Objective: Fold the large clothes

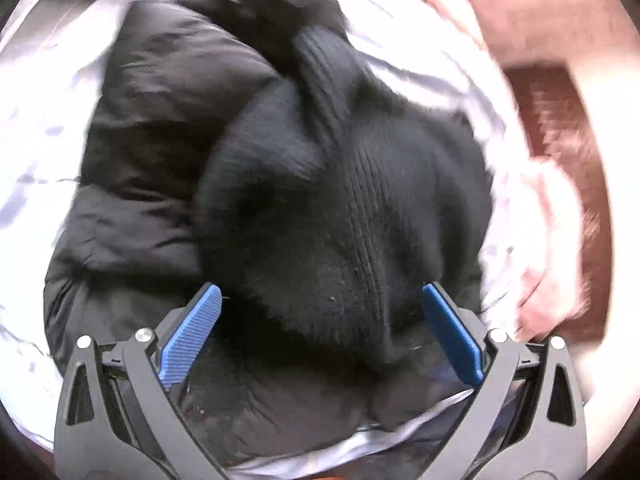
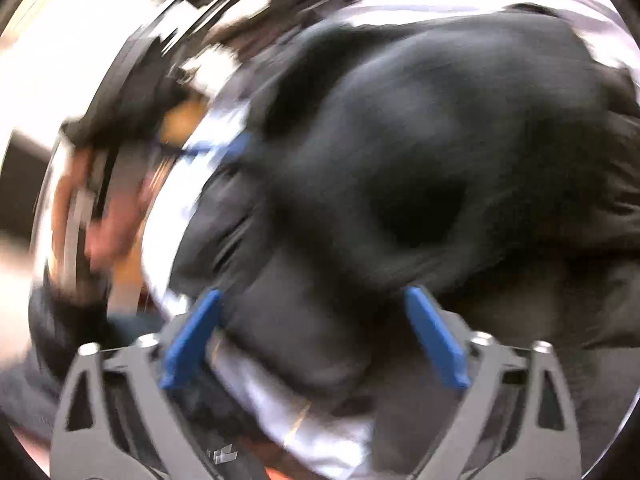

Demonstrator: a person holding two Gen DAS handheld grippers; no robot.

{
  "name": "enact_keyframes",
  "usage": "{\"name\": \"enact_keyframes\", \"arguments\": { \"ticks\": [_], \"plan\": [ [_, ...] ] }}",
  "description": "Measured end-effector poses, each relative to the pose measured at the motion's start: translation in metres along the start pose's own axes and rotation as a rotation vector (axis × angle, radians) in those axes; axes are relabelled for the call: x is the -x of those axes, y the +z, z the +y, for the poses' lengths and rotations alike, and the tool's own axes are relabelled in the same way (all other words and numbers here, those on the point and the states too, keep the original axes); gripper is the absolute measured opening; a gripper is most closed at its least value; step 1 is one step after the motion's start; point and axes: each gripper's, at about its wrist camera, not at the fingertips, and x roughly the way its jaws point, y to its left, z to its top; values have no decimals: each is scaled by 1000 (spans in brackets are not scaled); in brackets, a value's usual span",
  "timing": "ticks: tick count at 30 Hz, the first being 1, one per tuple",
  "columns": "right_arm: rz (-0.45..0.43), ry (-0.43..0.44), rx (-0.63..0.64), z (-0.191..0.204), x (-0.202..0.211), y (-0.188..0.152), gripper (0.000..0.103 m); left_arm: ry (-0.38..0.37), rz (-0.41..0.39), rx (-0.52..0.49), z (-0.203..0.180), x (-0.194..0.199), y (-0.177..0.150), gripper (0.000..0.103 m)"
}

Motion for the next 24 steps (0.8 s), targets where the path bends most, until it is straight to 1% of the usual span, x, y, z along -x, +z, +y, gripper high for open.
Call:
{"name": "enact_keyframes", "arguments": {
  "ticks": [1, 2, 4, 5, 6, 7, 8, 9, 10, 11, 12, 13, 14, 15, 16, 17, 19, 20, 22, 24],
  "plan": [
    [36, 31, 34, 17, -12, -15, 99, -10, -22, 39, 12, 10, 1, 101],
    [87, 97, 53, 35, -34, -26, 99, -12, -39, 68, 23, 18, 0, 101],
    [152, 216, 16, 55, -69, -38, 99, -13, -82, 145, 46, 34, -1, 101],
    [171, 284, -38, 62, -91, -41, 99, -18, -93, 166, 55, 40, -2, 101],
    [180, 332, -90, 65, -111, -37, 99, -23, -109, 187, 61, 45, -2, 101],
    [189, 380, -160, 77, -132, -34, 99, -19, -131, 201, 66, 51, -3, 101],
    [192, 427, -230, 79, -152, -34, 99, -6, -152, 203, 69, 58, -3, 101],
    [187, 425, -262, 83, -159, -34, 99, 13, -170, 196, 69, 62, -3, 101],
    [174, 393, -288, 82, -168, -27, 99, 43, -188, 177, 66, 65, -2, 101],
    [144, 348, -319, 80, -177, -25, 99, 66, -197, 159, 64, 67, -1, 101],
    [119, 339, -350, 77, -180, -23, 98, 86, -204, 141, 61, 67, -1, 101],
    [76, 336, -400, 71, -182, -21, 93, 95, -208, 131, 66, 73, -2, 101],
    [43, 320, -441, 67, -182, -19, 78, 102, -210, 120, 66, 75, -2, 101],
    [34, 295, -450, 65, -184, -18, 63, 104, -210, 115, 66, 76, -2, 101],
    [48, 241, -423, 67, -190, -17, 32, 102, -208, 111, 66, 75, -2, 101],
    [71, 170, -357, 73, -197, -17, 26, 95, -206, 110, 65, 75, -1, 101],
    [91, 98, -271, 82, -208, -20, 24, 86, -205, 111, 60, 70, -1, 101],
    [89, 69, -251, 85, -211, -20, 24, 85, -204, 111, 59, 69, 0, 101],
    [98, 42, -226, 89, -216, -17, 24, 77, -202, 115, 57, 66, 0, 101],
    [160, 45, -170, 94, -212, -11, 28, 59, -196, 117, 55, 65, 3, 101]
  ]
}}
